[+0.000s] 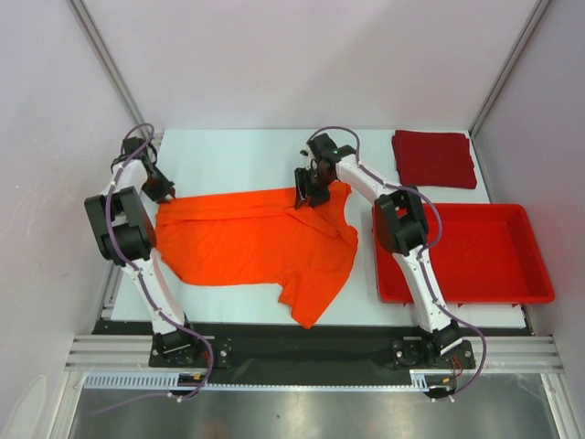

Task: Fold and stack the t-shirts
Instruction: Fold the tshirt

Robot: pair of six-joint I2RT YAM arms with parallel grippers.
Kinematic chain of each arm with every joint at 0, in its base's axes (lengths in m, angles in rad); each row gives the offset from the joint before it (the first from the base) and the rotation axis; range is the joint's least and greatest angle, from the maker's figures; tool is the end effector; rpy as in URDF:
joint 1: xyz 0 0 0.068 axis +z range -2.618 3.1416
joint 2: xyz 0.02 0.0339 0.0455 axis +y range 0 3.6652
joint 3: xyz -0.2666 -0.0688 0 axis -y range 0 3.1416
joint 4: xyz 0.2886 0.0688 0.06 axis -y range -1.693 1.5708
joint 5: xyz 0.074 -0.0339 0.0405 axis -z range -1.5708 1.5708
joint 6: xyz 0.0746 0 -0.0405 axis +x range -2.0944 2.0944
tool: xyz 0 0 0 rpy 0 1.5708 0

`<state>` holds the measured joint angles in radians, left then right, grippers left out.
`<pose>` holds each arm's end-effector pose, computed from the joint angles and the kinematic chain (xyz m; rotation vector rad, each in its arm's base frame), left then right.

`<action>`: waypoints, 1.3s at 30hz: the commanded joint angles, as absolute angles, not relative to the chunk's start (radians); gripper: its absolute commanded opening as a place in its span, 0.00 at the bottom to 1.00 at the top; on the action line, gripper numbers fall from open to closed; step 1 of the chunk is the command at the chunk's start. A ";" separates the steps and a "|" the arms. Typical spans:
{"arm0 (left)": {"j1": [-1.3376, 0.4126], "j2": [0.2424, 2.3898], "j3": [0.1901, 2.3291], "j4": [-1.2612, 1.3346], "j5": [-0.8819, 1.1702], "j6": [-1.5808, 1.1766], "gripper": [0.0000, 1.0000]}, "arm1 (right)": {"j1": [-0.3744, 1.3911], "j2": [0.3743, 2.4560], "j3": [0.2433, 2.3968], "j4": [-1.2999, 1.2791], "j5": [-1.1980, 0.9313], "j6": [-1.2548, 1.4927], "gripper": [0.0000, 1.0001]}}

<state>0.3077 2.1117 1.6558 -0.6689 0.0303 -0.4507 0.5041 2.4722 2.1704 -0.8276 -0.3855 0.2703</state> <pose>0.4838 0.1514 0.1348 -0.9900 2.5094 -0.0845 0.4975 0.3065 0.1210 -0.4460 2.7519 0.7393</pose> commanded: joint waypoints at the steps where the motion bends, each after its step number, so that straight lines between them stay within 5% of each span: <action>1: 0.302 2.115 1.697 -0.673 0.038 -0.428 0.27 | 0.538 2.411 2.151 -0.842 -0.348 0.250 0.52; 6: 0.301 2.109 1.677 -0.664 0.040 -0.422 0.27 | 0.555 2.378 2.144 -0.853 -0.275 0.245 0.37; 18: 0.301 2.043 1.591 -0.643 0.023 -0.426 0.26 | 0.603 2.234 1.972 -0.853 -0.270 0.230 0.18; 21: 0.304 2.028 1.578 -0.649 0.012 -0.422 0.25 | 0.614 2.206 1.895 -0.841 -0.268 0.216 0.19; 25: 0.302 1.999 1.539 -0.644 0.003 -0.428 0.25 | 0.624 2.169 1.807 -0.805 -0.362 0.204 0.37; 32: 0.310 1.944 1.490 -0.649 -0.044 -0.423 0.24 | 0.632 2.132 1.752 -0.789 -0.434 0.227 0.42; 34: 0.318 1.925 1.483 -0.644 -0.041 -0.419 0.17 | 0.629 2.108 1.750 -0.781 -0.423 0.238 0.43; 35: 0.318 1.921 1.485 -0.644 -0.038 -0.417 0.01 | 0.621 2.085 1.752 -0.785 -0.420 0.248 0.43; 39: 0.324 1.925 1.493 -0.646 -0.048 -0.411 0.00 | 0.597 2.019 1.724 -0.781 -0.405 0.285 0.43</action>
<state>0.3141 1.9739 1.4876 -0.6590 -0.0242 -0.4328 0.6201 2.1429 1.7306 -0.8089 -0.4015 0.2516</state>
